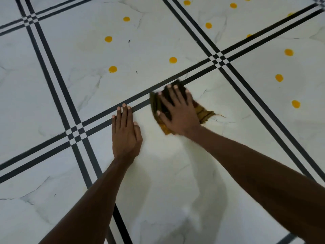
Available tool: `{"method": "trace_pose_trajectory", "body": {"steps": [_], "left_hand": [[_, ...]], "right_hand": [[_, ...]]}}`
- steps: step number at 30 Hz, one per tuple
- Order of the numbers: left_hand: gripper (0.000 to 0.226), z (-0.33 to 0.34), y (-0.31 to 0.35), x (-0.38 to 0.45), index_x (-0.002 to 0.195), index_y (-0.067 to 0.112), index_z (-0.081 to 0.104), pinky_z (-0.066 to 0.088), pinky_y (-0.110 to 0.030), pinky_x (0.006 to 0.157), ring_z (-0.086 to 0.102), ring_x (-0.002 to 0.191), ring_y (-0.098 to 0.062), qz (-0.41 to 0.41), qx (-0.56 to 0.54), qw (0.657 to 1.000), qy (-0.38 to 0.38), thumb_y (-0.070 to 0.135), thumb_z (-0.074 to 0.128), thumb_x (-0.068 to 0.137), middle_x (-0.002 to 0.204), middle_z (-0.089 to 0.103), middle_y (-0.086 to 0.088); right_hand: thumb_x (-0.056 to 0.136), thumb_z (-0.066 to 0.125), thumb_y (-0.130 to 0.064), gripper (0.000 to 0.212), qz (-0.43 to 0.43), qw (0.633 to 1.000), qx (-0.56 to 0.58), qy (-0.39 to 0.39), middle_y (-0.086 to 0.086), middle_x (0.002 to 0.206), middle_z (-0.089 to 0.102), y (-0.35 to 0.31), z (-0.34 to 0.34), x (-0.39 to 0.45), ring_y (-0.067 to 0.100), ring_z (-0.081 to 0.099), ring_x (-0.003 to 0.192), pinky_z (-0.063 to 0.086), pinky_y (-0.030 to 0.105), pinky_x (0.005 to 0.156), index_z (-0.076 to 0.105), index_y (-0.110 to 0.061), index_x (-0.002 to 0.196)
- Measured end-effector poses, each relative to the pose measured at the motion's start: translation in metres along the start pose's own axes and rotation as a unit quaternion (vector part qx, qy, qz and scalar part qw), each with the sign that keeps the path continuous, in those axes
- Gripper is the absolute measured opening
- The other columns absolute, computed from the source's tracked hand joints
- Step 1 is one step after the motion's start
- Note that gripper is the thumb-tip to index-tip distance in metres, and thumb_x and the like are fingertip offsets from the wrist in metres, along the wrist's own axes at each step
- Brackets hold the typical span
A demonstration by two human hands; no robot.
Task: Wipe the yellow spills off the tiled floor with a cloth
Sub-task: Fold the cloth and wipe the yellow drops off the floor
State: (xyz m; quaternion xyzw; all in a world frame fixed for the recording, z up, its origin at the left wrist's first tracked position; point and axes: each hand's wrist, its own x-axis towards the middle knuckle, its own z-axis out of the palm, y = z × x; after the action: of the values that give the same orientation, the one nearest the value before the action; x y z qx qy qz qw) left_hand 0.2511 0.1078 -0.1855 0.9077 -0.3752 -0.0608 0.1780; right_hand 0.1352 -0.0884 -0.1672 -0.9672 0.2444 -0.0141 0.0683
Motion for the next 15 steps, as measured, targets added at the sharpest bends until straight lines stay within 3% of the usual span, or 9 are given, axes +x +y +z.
{"method": "trace_pose_trajectory", "body": {"steps": [2,3,4,7,11,13,15], "left_hand": [[0.062,-0.001,0.001,-0.001,0.165,0.010,0.013,0.006,-0.045,0.133,0.000,0.163,-0.018,0.001,-0.001,1.000,-0.003,0.033,0.019,0.108,0.175,0.008,-0.007],[0.062,-0.001,0.000,-0.002,0.165,0.011,0.012,0.006,-0.045,0.133,0.000,0.163,-0.018,0.003,-0.003,1.000,-0.004,0.033,0.020,0.108,0.175,0.007,-0.007],[0.062,0.000,0.001,-0.002,0.165,0.011,0.012,0.006,-0.046,0.133,0.000,0.163,-0.018,0.005,-0.006,1.000,-0.001,0.033,0.020,0.108,0.175,0.008,-0.007],[0.062,0.003,0.001,-0.001,0.164,0.007,0.017,0.008,-0.047,0.132,0.004,0.162,-0.021,0.007,0.002,1.000,0.013,0.031,0.022,0.107,0.174,0.013,-0.009],[0.068,0.006,0.002,-0.001,0.164,0.006,0.015,0.006,-0.048,0.132,0.003,0.163,-0.024,0.004,0.024,1.000,0.015,0.043,0.019,0.107,0.174,0.011,-0.012],[0.070,0.008,0.003,0.000,0.164,0.005,0.015,0.004,-0.047,0.132,0.004,0.162,-0.026,0.014,0.025,0.999,0.021,0.045,0.021,0.107,0.174,0.012,-0.013],[0.071,0.007,0.005,0.002,0.163,0.005,0.016,0.004,-0.047,0.132,0.005,0.162,-0.027,0.020,0.027,0.999,0.018,0.045,0.023,0.106,0.173,0.013,-0.015]], "right_hand": [[0.106,0.027,-0.065,0.069,-0.194,0.980,0.005,-0.052,0.005,0.177,0.006,-0.004,-0.004,-0.049,0.026,-0.004,0.165,-0.004,0.054,0.131,0.010,-0.036,0.167],[0.107,0.028,-0.065,0.068,-0.222,0.973,0.010,-0.061,0.001,0.177,0.005,0.005,-0.006,-0.067,0.023,-0.004,0.165,-0.004,0.053,0.132,0.010,-0.038,0.167],[0.107,0.029,-0.065,0.068,-0.191,0.980,0.012,-0.052,-0.001,0.177,0.005,0.023,-0.009,-0.079,0.022,-0.003,0.165,-0.002,0.054,0.132,0.011,-0.039,0.167],[0.107,0.029,-0.062,0.065,0.046,0.999,0.012,-0.011,0.000,0.177,0.010,0.097,-0.016,-0.086,0.023,0.004,0.165,0.009,0.058,0.130,0.017,-0.038,0.166],[0.105,0.021,-0.063,0.070,0.250,0.967,0.031,0.029,0.011,0.176,0.015,0.167,-0.032,-0.039,0.034,0.010,0.163,0.005,0.064,0.129,0.021,-0.030,0.166],[0.105,0.021,-0.063,0.071,0.250,0.967,0.027,0.030,0.016,0.174,0.016,0.148,-0.025,-0.017,0.039,0.011,0.162,0.006,0.069,0.127,0.021,-0.027,0.167],[0.106,0.032,-0.058,0.066,0.131,0.990,0.020,0.054,0.016,0.172,0.027,0.103,-0.013,-0.028,0.038,0.020,0.161,0.017,0.069,0.124,0.033,-0.026,0.164]]}}
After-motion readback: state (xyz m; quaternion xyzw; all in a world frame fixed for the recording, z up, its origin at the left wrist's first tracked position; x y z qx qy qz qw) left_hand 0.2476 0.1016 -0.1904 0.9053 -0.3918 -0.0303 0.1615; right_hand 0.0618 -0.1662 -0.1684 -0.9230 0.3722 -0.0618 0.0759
